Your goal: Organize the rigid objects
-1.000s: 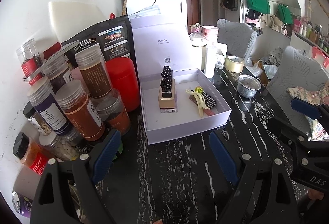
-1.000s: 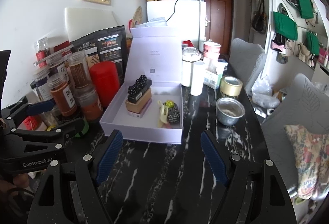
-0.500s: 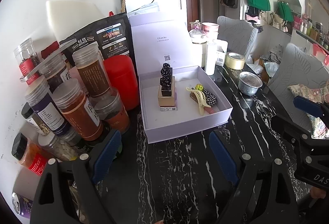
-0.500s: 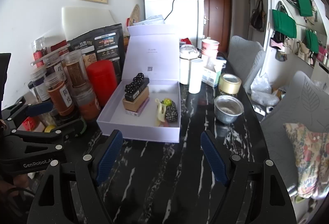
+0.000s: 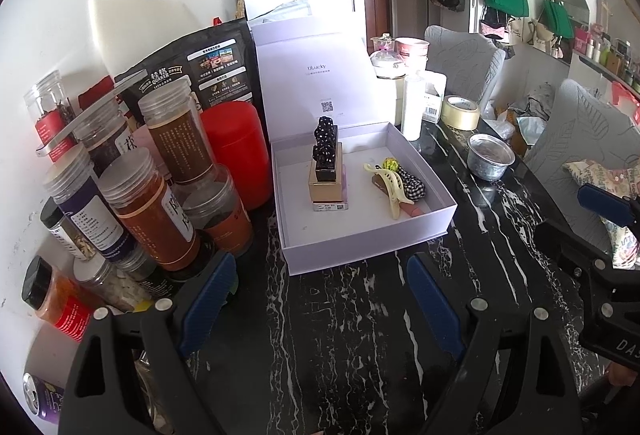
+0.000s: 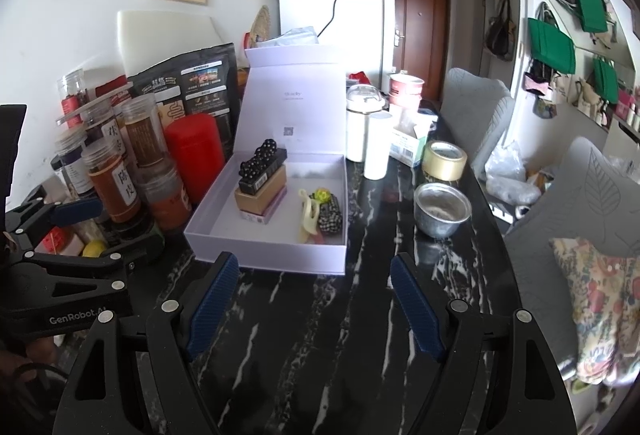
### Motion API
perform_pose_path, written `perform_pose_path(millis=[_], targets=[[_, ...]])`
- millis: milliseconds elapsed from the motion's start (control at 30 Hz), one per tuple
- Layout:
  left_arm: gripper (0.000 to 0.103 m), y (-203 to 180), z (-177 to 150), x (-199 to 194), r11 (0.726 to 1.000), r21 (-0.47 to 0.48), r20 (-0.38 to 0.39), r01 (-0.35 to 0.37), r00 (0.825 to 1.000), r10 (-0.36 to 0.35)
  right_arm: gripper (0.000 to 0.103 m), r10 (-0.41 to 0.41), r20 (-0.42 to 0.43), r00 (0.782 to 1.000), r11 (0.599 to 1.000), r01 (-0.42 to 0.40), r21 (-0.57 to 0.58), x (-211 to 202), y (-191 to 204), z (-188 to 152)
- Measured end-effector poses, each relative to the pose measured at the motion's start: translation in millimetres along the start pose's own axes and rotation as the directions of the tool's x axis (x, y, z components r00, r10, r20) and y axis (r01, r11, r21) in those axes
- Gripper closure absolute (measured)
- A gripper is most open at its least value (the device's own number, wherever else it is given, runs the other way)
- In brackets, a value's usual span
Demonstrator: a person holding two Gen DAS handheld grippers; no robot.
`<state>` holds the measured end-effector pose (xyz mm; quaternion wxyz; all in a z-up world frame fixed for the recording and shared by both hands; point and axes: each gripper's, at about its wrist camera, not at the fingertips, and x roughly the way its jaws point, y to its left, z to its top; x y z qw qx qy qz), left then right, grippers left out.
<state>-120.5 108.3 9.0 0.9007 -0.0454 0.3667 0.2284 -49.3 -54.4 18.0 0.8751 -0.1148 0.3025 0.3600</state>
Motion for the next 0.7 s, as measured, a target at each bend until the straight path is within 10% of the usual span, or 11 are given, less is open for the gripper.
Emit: perform_pose_path(millis=[700], targets=[[0.014,-2.2,-1.9,9.1,1.0,0.003,-0.028,0.008,1.0,-0.008,0.024,-0.005,-0.012,1.0,1.0,0.005,0.012,2.7,-4.0,-2.3]])
